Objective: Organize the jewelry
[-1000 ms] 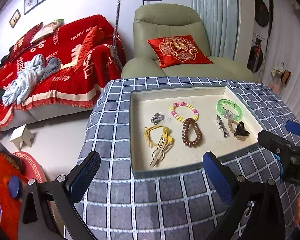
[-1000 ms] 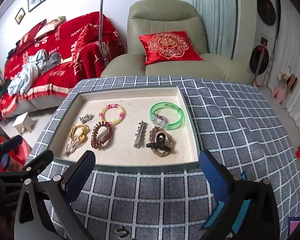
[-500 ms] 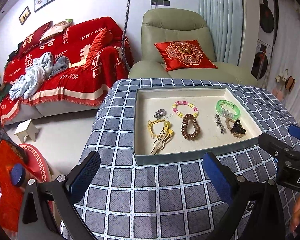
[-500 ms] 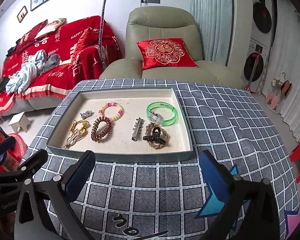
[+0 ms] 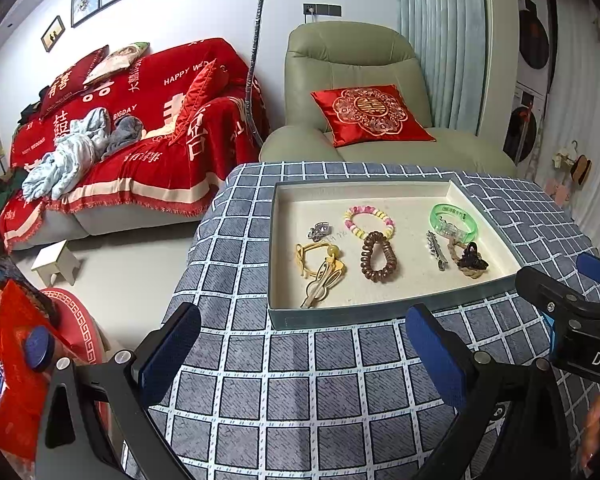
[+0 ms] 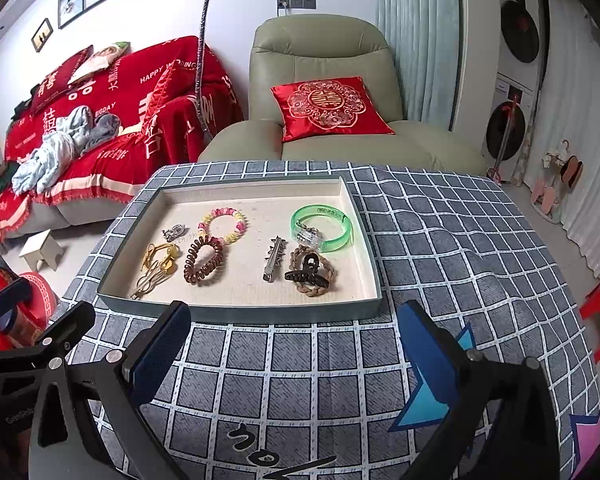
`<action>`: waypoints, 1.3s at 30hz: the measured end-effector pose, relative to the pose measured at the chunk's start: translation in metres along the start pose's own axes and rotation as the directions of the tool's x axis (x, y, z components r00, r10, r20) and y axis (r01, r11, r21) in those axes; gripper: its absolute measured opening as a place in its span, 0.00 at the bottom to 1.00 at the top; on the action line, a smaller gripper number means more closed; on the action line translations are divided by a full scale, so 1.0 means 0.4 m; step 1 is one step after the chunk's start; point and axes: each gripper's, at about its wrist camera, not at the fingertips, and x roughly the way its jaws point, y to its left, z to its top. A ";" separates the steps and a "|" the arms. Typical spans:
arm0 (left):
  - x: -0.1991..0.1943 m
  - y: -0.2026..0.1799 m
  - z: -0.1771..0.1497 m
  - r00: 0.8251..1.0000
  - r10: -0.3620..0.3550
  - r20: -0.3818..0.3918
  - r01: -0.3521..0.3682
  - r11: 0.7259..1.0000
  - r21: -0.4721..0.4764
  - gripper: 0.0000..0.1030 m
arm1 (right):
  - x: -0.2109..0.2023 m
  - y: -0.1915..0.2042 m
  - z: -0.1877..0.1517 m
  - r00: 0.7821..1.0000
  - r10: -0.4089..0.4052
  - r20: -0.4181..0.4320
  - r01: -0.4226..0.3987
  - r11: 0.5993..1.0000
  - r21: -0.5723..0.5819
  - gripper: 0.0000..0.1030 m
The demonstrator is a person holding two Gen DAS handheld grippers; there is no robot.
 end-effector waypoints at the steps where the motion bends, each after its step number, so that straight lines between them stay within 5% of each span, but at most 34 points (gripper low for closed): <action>1: -0.002 0.000 -0.001 1.000 0.001 0.002 -0.001 1.000 -0.001 1.00 | -0.003 -0.001 -0.001 1.000 -0.002 0.001 0.002 1.000 -0.001 1.00; 39: -0.008 0.006 -0.009 1.000 0.016 -0.007 -0.016 1.000 -0.013 1.00 | -0.010 -0.014 -0.007 1.000 -0.012 0.003 0.012 1.000 -0.005 1.00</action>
